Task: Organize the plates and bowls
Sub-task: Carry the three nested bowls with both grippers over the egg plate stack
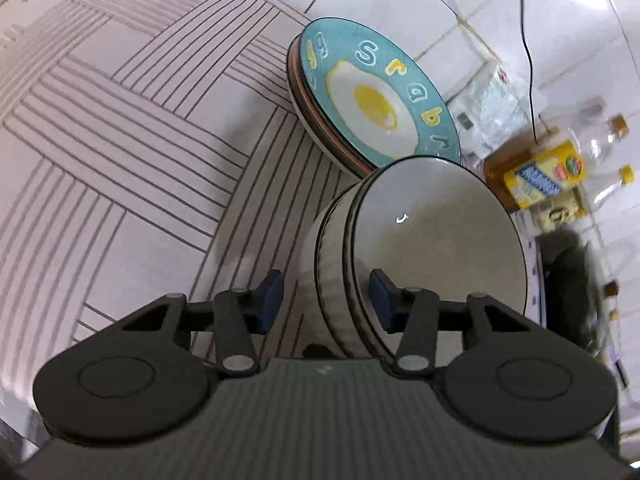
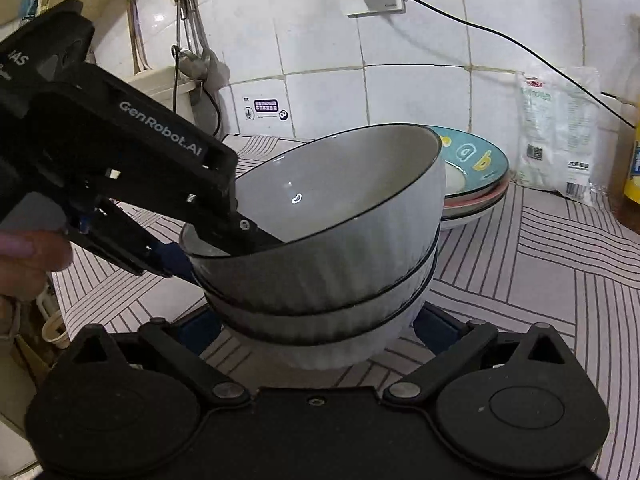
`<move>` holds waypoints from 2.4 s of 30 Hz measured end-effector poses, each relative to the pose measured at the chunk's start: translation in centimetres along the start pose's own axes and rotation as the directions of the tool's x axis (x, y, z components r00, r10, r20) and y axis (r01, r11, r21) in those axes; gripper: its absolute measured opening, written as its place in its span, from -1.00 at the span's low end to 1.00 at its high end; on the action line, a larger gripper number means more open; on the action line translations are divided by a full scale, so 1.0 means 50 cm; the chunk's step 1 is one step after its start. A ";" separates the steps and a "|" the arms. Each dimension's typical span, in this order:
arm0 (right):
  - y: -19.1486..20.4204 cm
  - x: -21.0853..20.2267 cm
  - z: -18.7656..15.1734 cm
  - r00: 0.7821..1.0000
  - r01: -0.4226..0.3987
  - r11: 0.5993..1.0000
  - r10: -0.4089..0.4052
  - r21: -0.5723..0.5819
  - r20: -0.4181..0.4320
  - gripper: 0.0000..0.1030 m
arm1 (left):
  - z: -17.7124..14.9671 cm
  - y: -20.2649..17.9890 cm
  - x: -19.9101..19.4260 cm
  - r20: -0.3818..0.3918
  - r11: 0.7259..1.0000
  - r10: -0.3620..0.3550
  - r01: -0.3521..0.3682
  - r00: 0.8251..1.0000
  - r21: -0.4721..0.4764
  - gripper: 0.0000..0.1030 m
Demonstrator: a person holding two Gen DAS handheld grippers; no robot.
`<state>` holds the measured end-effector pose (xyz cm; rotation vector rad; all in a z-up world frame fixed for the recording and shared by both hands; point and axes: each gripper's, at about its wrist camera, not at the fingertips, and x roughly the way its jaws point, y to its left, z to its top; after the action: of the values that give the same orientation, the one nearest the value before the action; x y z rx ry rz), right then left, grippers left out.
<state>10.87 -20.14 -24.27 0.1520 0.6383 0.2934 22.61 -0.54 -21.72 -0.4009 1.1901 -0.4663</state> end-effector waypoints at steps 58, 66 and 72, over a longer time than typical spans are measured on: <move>-0.109 0.112 0.187 0.995 -0.048 0.999 0.049 -0.007 0.089 1.00 | 0.200 -0.102 0.057 0.105 0.963 0.018 -0.045 0.994 0.266 -0.18; -0.134 0.181 0.210 0.999 -0.026 1.000 0.026 0.000 0.036 1.00 | 0.234 -0.088 0.108 0.111 0.969 0.016 -0.043 0.994 0.242 -0.18; -0.139 0.205 0.214 1.000 -0.011 1.000 0.011 0.022 0.025 1.00 | 0.238 -0.096 0.123 0.134 0.961 0.027 -0.063 0.991 0.269 -0.18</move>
<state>26.71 -24.05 -23.14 0.1806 0.6167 0.2949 35.05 -7.29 -20.15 -0.1629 0.9906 -0.5484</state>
